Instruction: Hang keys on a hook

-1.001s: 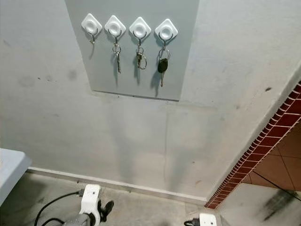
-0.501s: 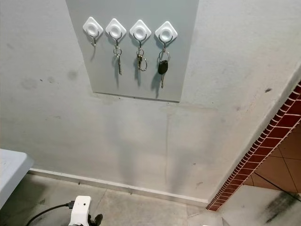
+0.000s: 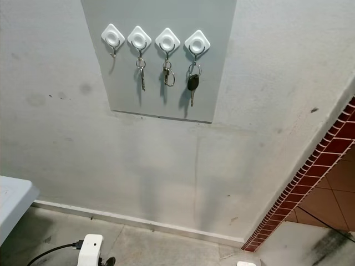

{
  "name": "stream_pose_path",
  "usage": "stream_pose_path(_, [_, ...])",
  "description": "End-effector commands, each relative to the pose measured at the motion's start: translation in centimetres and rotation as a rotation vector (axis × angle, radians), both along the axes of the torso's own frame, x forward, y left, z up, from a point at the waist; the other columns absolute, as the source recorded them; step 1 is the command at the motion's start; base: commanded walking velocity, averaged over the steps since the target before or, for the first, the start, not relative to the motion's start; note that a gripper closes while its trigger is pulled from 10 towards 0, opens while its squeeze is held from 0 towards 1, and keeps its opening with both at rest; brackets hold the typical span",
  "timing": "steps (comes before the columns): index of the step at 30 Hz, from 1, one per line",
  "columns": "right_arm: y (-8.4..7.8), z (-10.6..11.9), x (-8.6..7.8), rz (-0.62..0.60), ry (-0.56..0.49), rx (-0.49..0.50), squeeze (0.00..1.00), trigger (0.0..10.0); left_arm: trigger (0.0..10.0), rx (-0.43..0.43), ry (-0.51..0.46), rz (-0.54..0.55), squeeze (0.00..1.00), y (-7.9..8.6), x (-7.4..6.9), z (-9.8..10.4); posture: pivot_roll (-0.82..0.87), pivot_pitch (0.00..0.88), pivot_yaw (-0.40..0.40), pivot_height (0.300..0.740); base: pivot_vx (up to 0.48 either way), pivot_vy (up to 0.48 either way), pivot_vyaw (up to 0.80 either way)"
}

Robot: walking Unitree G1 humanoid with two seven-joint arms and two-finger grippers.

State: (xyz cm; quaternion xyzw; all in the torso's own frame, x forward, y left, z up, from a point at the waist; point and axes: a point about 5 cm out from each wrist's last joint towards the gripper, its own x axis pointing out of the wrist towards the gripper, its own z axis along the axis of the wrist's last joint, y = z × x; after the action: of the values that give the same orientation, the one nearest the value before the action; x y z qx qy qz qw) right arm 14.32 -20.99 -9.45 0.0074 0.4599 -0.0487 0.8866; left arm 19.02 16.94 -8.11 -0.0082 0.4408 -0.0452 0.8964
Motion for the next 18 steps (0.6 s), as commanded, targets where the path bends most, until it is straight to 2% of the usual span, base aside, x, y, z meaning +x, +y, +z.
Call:
stream_pose_path(1, [-0.3,-0.1,-0.4,0.014,0.012,-0.009,0.00,10.0,10.0,0.012,0.021,0.001,0.00,0.4,-0.5,-0.2,0.01,0.019,0.019,0.740,0.000,0.000,0.80])
stream_pose_path(9, [0.2,-0.5,-1.4,0.020,0.050,-0.002,0.00,10.0,10.0,-0.005,0.026,0.005,0.00,-0.3,-0.6,-0.3,0.02,0.019,0.016,0.740,0.000,0.000,0.80])
stream_pose_path(18, [0.9,-0.5,-0.8,0.041,0.037,0.010,0.00,10.0,10.0,-0.008,0.036,0.028,0.00,-0.3,-0.9,-0.5,0.02,0.025,0.015,0.740,0.000,0.000,0.80])
